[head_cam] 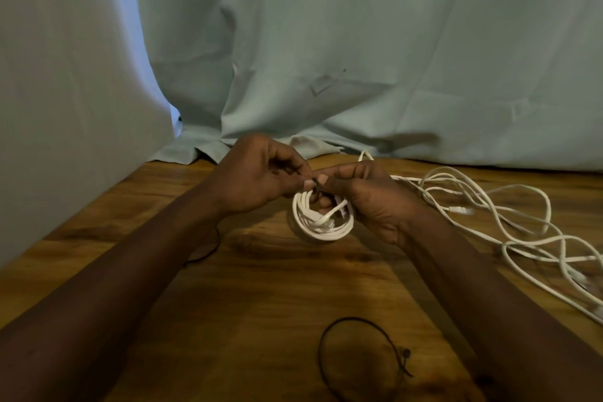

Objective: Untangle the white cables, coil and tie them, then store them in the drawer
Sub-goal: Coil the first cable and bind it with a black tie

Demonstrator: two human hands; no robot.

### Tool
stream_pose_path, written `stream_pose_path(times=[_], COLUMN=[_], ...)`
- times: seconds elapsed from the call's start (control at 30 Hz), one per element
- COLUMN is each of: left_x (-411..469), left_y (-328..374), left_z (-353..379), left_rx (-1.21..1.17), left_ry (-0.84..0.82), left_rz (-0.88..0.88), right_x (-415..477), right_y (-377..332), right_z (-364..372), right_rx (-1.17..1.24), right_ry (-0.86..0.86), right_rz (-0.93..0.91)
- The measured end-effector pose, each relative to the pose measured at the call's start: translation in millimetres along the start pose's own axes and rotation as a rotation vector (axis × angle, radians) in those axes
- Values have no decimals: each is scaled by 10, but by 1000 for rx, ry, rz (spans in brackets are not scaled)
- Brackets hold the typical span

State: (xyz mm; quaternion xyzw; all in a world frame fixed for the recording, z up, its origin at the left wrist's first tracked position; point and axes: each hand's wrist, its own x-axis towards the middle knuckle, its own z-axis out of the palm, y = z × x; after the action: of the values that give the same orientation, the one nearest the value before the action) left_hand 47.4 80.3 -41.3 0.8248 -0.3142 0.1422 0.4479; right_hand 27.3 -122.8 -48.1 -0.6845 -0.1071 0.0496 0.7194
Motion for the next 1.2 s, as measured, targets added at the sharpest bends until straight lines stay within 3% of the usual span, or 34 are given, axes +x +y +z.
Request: stream_pose_path(times=[0.23,0.37,0.5,0.77,0.97,1.2], left_x=[-10,-8,-15,-23,-24,-40], left_y=[-77,-115,-181,-140,-116,-79], left_z=[3,66,47,84,145,99], left_rx=[-91,42,123,334,56,-362], left_ry=[-27,-13,33,98,129,84], left_rz=[-108,-101,-49,146,23,-140], right_x=[-12,-23,-27,-10,32,41], right_y=[13,47,42,65,91,48], right_z=[60,65,43,16,0,-10], right_rx=[0,-52,-34,-98,-221,-271], right_ry=[49,26,-104,-79,6,-13], right_rz=[25,38,43,-114,-254,-314])
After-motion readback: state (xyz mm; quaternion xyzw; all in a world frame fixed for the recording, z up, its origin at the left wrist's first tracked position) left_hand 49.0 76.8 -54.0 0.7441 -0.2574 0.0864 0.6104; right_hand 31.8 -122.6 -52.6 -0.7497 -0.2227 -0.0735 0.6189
